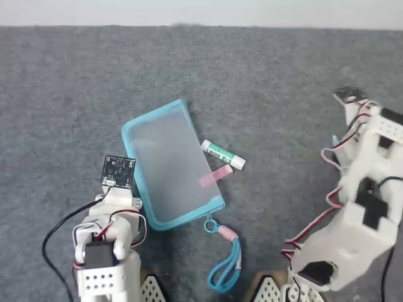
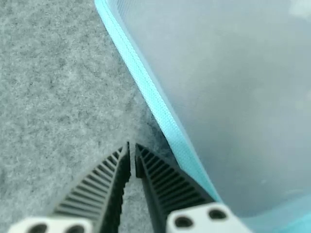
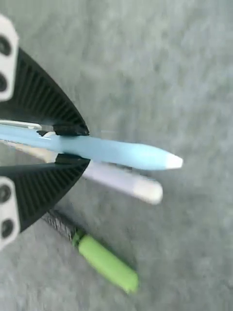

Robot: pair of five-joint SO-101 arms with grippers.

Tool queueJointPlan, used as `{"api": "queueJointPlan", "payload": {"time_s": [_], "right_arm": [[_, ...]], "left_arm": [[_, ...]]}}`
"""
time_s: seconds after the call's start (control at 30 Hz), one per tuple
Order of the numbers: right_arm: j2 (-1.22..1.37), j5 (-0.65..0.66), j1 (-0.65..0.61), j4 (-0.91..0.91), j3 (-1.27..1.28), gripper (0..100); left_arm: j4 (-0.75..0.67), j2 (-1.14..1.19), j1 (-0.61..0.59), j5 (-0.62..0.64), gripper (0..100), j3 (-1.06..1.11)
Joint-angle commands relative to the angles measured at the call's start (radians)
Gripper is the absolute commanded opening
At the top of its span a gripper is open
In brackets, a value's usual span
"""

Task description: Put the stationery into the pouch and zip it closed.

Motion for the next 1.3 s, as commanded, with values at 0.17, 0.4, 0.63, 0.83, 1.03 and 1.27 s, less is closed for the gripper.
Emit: {"api": "queueJointPlan", "payload": {"time_s": [0.17,0.4,0.63,0.83,1.03,1.27], "right_arm": [[0.099,0.037,0.067,0.028,-0.204,1.3],[0.107,0.034,0.064,0.031,-0.206,16.2],[0.088,0.014,0.056,0.101,-0.212,24.6],[-0.119,-0.153,-0.101,0.3,-0.222,23.2],[-0.384,-0.305,-0.392,0.305,0.017,19.8],[-0.513,-0.396,-0.748,0.039,0.275,19.8]], "left_arm": [[0.005,-0.021,-0.008,-0.009,1,-0.01],[0.005,-0.021,-0.008,-0.009,1,-0.01],[0.005,-0.021,-0.008,-0.009,1,-0.01],[0.005,-0.021,-0.006,-0.009,1,-0.01],[0.005,-0.021,-0.006,-0.009,1,-0.01],[-0.091,-0.021,-0.107,-0.034,1,-0.01]]}}
